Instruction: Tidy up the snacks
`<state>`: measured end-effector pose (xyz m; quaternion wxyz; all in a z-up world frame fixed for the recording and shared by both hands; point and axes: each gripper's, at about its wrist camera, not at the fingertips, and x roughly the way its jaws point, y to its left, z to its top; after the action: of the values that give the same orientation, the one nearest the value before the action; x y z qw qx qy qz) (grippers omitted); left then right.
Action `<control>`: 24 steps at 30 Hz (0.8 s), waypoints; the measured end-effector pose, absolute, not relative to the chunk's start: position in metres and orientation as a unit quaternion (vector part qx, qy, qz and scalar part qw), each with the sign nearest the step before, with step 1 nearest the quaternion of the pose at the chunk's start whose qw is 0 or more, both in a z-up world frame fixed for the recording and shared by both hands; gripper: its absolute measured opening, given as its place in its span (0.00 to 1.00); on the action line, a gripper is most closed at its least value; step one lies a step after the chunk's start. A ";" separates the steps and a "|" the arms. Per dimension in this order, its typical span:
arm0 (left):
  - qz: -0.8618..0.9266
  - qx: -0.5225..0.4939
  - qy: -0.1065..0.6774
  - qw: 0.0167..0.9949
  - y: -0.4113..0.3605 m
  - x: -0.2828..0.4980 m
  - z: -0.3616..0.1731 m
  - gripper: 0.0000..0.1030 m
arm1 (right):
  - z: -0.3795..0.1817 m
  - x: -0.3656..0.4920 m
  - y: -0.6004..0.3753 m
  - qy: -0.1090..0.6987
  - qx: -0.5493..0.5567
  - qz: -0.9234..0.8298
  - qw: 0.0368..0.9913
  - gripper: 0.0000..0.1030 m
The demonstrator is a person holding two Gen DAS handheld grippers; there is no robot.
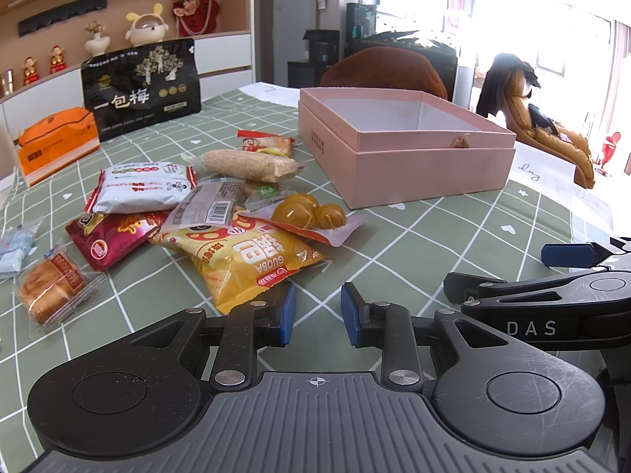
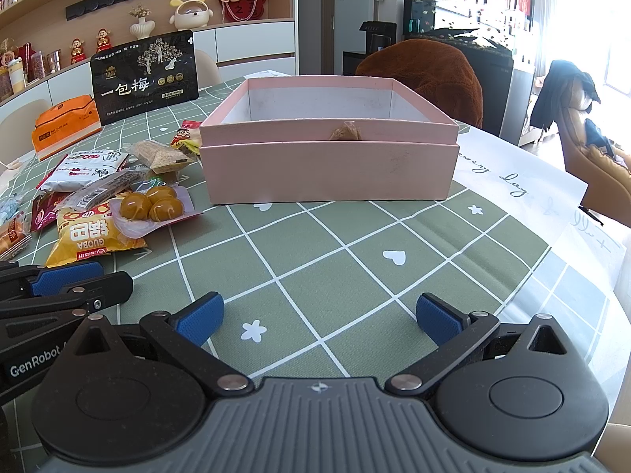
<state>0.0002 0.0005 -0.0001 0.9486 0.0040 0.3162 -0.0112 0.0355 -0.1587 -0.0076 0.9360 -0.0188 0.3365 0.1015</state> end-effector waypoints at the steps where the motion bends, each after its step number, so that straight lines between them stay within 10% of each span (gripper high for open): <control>1: -0.011 0.003 0.316 0.949 0.000 0.000 -0.001 0.30 | -0.008 0.036 -0.159 0.336 -0.019 0.101 0.936 1.00; 24: 0.006 -0.132 0.401 0.907 0.085 0.032 0.058 0.27 | 0.005 0.068 -0.149 0.466 -0.057 0.139 0.872 1.00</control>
<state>0.0319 0.0854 0.0585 0.9067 -0.1318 0.4007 0.0057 0.0678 -0.1486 0.0048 0.8719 -0.0572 0.4661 0.1388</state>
